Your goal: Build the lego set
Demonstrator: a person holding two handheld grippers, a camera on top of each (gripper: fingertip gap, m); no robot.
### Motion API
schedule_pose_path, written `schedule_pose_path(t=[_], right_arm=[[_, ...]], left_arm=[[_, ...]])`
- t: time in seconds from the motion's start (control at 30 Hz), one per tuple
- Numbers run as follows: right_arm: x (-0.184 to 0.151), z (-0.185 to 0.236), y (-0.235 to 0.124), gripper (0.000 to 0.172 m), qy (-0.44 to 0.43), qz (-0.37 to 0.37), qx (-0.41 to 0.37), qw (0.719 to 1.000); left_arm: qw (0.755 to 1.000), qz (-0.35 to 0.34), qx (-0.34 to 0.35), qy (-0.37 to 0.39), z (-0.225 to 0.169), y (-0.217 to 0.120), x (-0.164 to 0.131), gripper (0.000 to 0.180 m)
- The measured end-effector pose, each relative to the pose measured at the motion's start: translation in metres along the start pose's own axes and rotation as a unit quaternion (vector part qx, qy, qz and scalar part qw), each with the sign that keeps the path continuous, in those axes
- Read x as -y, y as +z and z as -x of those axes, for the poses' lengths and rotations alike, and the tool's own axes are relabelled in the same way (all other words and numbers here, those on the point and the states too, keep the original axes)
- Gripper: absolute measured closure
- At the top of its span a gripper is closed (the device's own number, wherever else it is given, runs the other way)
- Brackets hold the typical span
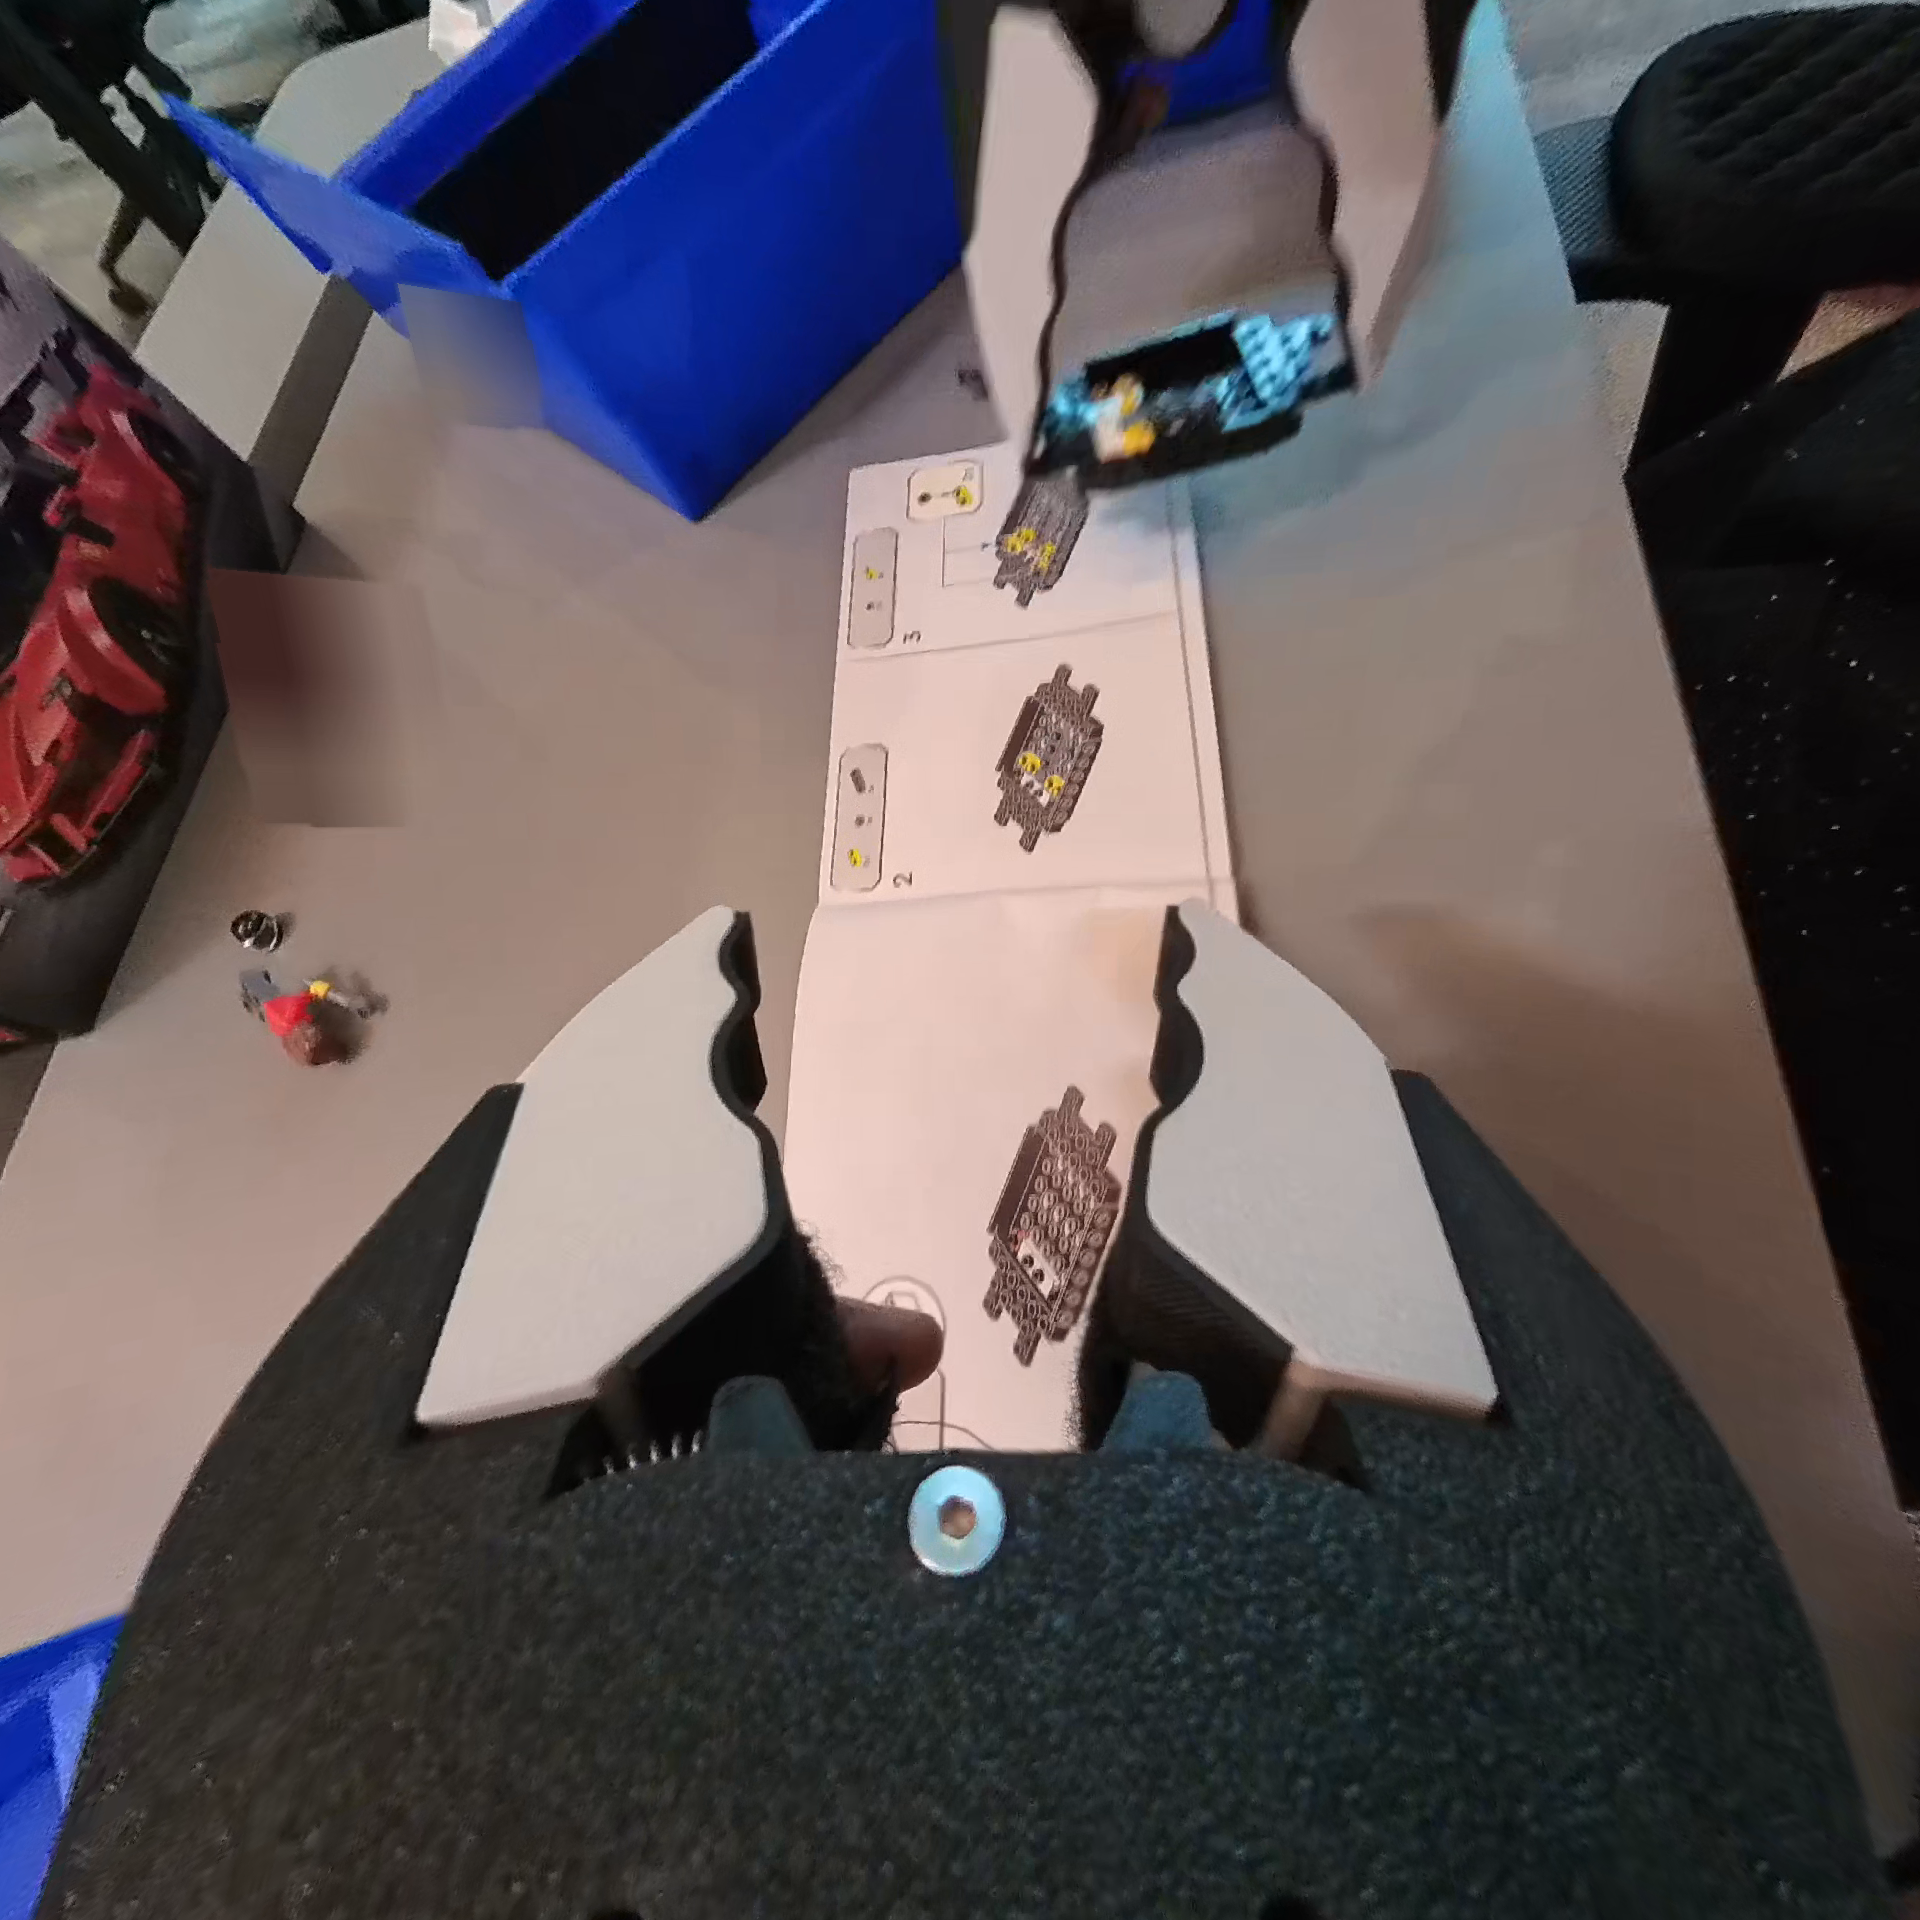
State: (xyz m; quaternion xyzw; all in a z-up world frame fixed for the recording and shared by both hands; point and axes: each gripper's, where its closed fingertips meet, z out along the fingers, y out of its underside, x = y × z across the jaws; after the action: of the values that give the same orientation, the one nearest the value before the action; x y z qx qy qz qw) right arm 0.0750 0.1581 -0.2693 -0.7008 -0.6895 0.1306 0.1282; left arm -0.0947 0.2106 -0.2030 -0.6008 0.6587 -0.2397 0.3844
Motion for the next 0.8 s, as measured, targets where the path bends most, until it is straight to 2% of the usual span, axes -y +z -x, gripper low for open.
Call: schedule_pose_path(t=[0.2,0.37,0.4,0.43,0.47,0.6,0.67,0.8], right_arm=[[0.069,-0.026,0.029,0.077,-0.104,-0.013,0.044,0.993],[0.077,-0.040,0.050,0.076,-0.154,0.046,0.076,0.984],[0.076,-0.042,0.048,0.058,-0.136,0.057,0.079,0.986],[0.076,-0.045,0.042,0.047,-0.115,0.059,0.079,0.989],[0.079,-0.049,0.033,0.045,-0.103,0.044,0.066,0.992],[0.080,-0.066,-0.028,0.062,-0.035,-0.054,-0.019,0.998],[0.064,-0.065,-0.061,0.073,0.011,-0.081,-0.045,0.996],[0.011,-0.058,-0.111,0.079,0.100,-0.083,-0.089,0.988]], left_arm=[[1.000,-0.003,-0.002,0.028,-0.007,-0.002,0.007,0.110],[1.000,-0.022,0.009,0.021,-0.002,-0.010,0.007,0.111],[0.999,-0.023,0.010,0.020,-0.001,-0.011,0.005,0.111],[0.999,-0.024,0.013,0.018,0.000,-0.011,0.005,0.112],[0.999,-0.027,0.017,0.016,0.002,-0.012,0.004,0.112],[0.998,-0.041,0.045,0.019,0.012,-0.013,0.008,0.113],[0.997,-0.056,0.057,0.013,0.016,-0.013,0.012,0.109],[0.992,-0.097,0.051,-0.057,0.023,-0.010,0.026,0.094]])
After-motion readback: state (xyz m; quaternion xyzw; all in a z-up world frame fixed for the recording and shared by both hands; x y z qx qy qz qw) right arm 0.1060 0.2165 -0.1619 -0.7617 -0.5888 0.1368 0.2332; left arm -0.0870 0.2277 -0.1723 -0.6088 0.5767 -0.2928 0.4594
